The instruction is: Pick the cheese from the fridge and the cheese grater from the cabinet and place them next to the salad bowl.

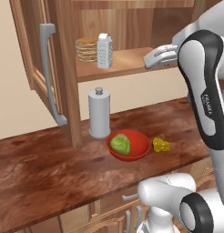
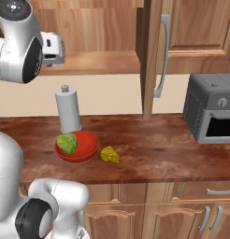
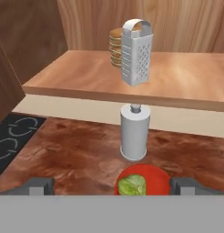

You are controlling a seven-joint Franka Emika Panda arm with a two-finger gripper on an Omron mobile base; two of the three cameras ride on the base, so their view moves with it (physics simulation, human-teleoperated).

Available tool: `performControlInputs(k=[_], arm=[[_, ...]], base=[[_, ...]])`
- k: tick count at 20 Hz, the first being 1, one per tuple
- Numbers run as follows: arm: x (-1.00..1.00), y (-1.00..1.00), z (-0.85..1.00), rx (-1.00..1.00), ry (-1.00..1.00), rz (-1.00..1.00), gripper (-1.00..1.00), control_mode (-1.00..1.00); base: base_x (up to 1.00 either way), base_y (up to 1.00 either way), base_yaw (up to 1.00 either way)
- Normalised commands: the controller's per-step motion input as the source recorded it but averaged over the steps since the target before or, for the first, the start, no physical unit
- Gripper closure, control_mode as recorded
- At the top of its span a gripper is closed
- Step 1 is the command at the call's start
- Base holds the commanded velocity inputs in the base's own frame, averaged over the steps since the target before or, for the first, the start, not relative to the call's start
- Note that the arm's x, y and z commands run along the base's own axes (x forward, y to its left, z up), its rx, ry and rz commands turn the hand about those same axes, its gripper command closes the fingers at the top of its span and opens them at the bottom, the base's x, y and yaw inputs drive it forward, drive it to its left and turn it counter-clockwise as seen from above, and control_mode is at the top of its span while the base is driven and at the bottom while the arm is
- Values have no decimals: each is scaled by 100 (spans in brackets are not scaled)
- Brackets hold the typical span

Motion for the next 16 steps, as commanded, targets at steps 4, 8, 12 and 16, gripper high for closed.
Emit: performControlInputs(k=[4, 8, 12, 16], arm=[[24, 2, 0, 0, -4, -4, -100, -100], [12, 48, 0, -2, -1, -9, -100, -100], [35, 66, 0, -4, 0, -10, -100, -100], [35, 11, 0, 0, 0, -4, -100, -100]], base=[[0, 0, 0], [0, 0, 0], [0, 0, 0], [0, 0, 0]])
